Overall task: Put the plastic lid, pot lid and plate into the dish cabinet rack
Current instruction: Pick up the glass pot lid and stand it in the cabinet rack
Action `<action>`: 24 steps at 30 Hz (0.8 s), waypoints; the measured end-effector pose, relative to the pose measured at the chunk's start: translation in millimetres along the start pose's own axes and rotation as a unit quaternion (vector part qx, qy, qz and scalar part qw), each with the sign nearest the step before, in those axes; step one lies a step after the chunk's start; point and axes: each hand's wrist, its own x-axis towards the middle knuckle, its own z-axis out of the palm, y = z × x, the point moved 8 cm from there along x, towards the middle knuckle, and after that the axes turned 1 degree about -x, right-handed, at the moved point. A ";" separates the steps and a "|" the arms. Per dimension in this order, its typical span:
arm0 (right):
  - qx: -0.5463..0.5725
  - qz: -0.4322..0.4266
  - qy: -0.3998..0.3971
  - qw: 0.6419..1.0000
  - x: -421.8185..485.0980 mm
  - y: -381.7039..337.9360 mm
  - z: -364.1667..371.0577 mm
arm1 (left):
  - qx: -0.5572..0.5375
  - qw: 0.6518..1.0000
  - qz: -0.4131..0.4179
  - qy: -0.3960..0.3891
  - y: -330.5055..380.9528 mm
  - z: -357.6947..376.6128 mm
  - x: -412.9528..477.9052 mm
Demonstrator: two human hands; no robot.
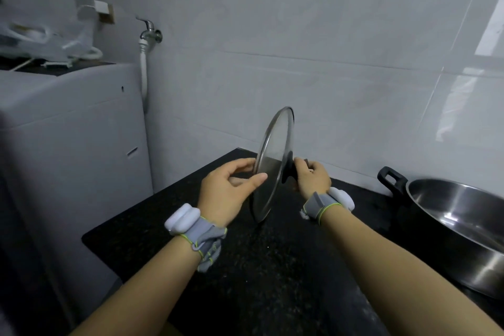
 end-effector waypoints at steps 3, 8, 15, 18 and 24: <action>-0.025 -0.018 -0.015 0.999 -9.7 -9.8 0.0 | 0.005 1.000 0.014 0.010 4.9 -20.0 -3.4; -0.005 -0.029 -0.079 0.996 -45.1 -30.3 21.2 | 0.018 1.000 0.004 0.014 11.7 -63.4 -18.9; 0.037 -0.031 -0.187 0.981 -100.1 -53.1 51.5 | 0.063 0.998 -0.013 0.023 13.0 -118.9 -57.8; 0.040 -0.030 -0.229 0.972 -127.0 -60.0 62.6 | 0.069 0.996 -0.019 0.048 14.9 -144.5 -77.8; 0.006 -0.029 -0.327 0.945 -183.4 -73.9 93.3 | 0.014 0.987 -0.067 0.143 10.6 -196.2 -118.5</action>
